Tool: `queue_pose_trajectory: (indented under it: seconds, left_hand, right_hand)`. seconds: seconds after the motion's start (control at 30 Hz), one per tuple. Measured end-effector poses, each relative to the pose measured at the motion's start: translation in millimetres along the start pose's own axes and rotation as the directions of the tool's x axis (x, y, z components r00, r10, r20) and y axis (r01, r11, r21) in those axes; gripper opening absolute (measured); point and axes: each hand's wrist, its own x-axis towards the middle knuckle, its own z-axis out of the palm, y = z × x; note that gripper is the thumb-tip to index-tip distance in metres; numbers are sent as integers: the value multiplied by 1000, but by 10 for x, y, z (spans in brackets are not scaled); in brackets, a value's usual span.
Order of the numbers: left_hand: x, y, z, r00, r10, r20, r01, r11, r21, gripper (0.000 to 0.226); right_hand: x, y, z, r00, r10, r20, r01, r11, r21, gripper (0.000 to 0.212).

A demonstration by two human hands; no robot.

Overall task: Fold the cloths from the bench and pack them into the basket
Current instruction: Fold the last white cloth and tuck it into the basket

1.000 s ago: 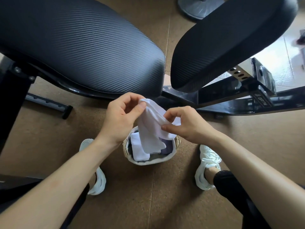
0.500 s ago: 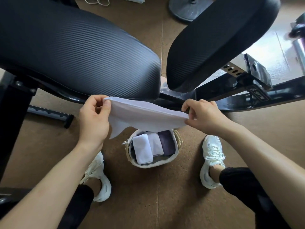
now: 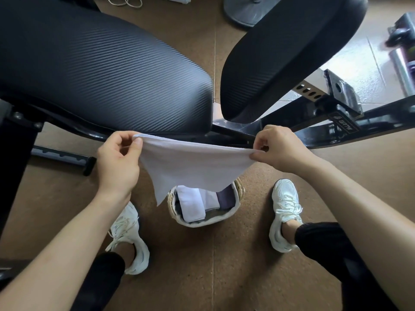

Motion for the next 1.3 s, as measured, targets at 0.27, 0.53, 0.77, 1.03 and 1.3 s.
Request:
queue_pose_trajectory:
  seconds: [0.27,0.53,0.77,1.03,1.3]
  left_hand:
    - [86,-208,46,981,-192,-18,191,979,-72,11]
    - [89,-197,63,986,-154,-66,146,983,-108,15]
    - [63,-284,103,971,-234,40,229,969,92,7]
    - [55,-216,155,971,-239,-15,240,970,32,6]
    - [20,-155,153,962,-271,-22,270,962,-33,9]
  right_hand:
    - [-35,-45,-67,993,-118,28,110,976,190,23]
    - [21,1,-44,960,-98,-261,153,968,199,4]
    - [9,59,-41,996,-84,-19,84,996,-10,10]
    - [49,106,-94,971,192,-140,-133,928,347,10]
    - [85,89,13,902,410,-133,-226,712,665,14]
